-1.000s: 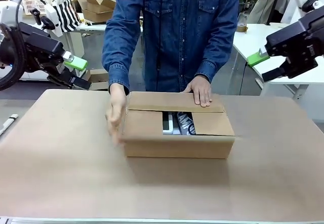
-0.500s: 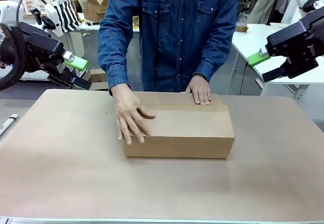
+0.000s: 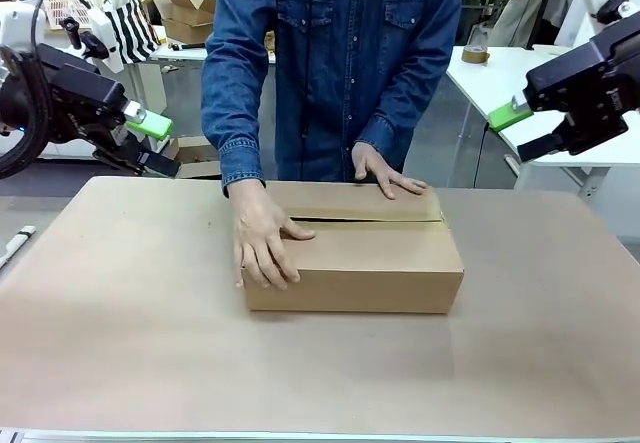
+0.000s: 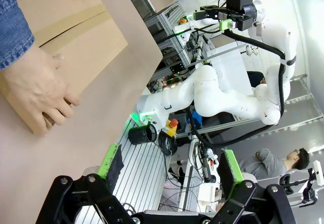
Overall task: Pack the gift set into the box.
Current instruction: Press and hold the closed box until the human finishes sealing it.
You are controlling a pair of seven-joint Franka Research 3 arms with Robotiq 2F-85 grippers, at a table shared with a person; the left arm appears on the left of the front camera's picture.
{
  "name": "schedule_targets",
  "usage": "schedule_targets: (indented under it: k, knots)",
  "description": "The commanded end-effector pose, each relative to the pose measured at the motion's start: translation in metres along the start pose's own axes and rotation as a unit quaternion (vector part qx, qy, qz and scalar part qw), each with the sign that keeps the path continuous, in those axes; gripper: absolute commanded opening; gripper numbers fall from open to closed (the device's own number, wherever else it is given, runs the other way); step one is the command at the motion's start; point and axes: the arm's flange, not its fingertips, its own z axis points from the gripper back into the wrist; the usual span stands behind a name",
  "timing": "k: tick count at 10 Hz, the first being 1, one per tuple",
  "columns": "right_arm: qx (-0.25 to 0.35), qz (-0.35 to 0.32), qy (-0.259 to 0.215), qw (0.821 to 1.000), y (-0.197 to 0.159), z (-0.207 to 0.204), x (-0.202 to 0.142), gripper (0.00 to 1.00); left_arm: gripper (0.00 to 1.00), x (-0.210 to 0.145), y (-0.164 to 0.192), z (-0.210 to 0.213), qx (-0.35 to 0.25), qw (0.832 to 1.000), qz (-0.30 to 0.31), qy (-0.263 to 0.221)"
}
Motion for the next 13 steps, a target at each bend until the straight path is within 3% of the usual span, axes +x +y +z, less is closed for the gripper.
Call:
schedule_targets:
  k: [1,13]
  knots:
    - [0.014,0.011,-0.002,1.000,-0.0027,-0.0006,0.0010,1.00,1.00,0.0010,-0.0025,-0.0024,-0.007,1.000,0.004,-0.011]
    - [0.014,0.011,-0.002,1.000,-0.0027,-0.0006,0.0010,1.00,1.00,0.0010,-0.0025,-0.0024,-0.007,1.000,0.004,-0.011]
